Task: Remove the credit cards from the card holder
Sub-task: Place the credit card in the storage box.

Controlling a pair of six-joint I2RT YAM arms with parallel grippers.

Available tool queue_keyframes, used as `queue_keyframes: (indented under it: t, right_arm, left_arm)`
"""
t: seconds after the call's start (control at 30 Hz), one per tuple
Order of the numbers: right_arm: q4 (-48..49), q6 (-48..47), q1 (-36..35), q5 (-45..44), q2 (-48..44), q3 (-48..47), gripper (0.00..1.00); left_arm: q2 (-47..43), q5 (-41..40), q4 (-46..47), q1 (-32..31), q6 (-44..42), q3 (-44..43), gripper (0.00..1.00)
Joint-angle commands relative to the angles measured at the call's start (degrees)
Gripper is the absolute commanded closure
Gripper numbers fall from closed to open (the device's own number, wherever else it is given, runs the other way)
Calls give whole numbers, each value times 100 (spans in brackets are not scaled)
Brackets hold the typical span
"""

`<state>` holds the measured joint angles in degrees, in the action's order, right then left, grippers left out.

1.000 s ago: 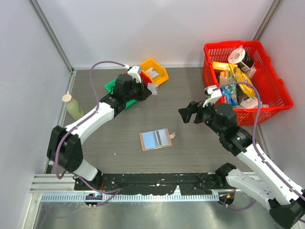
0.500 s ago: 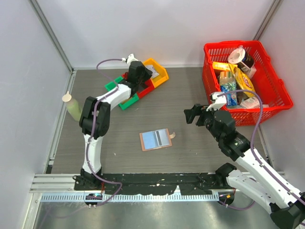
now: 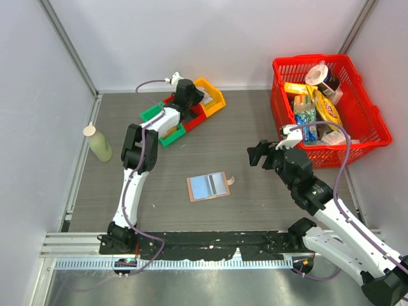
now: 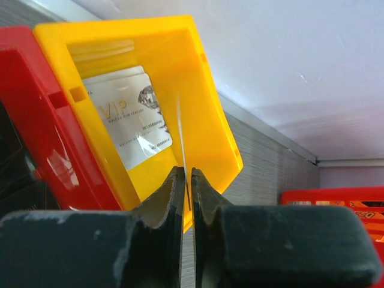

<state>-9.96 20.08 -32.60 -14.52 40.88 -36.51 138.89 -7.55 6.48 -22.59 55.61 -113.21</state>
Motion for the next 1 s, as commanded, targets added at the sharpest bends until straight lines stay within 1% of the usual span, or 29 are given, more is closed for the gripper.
queue_keyframes:
  t: [0.0, 0.2, 0.4, 0.47, 0.6, 0.7, 0.73, 0.83, 0.9, 0.97]
  right_arm:
    - [310, -12, 8, -173, -19, 4, 12]
    - [301, -4, 8, -174, -89, -23, 13]
    - [240, -4, 8, -139, -160, -75, 13]
    - [196, 5, 8, -86, -195, -102, 13]
    - [12, 32, 8, 89, -212, -207, 13]
    - [-138, 84, 8, 230, -107, -373, 17]
    - [-182, 76, 8, 370, -46, -400, 19]
    - [-200, 119, 8, 722, 183, -541, 19]
    - [-156, 119, 8, 1108, 385, -576, 19]
    - [-138, 119, 17, 1634, 604, -603, 19]
  left_arm:
    - [77, 280, -138, -9, 230, -395, 85]
    - [-169, 158, -340, -26, 266, -264, 61]
    - [-801, 17, -455, -26, 117, 175, 43]
    - [-1099, 17, -472, -35, 37, 377, 32]
    - [-1846, 95, -525, -70, -191, 966, 26]
    - [-2645, 192, -586, -158, -393, 1572, 26]
    - [-2909, 227, -595, -210, -463, 1835, 26]
    - [-3656, 324, -823, -369, -648, 2547, 27]
    - [-4148, 394, -920, -483, -762, 3135, 28]
    - [-4614, 517, -1148, -623, -920, 3540, 28]
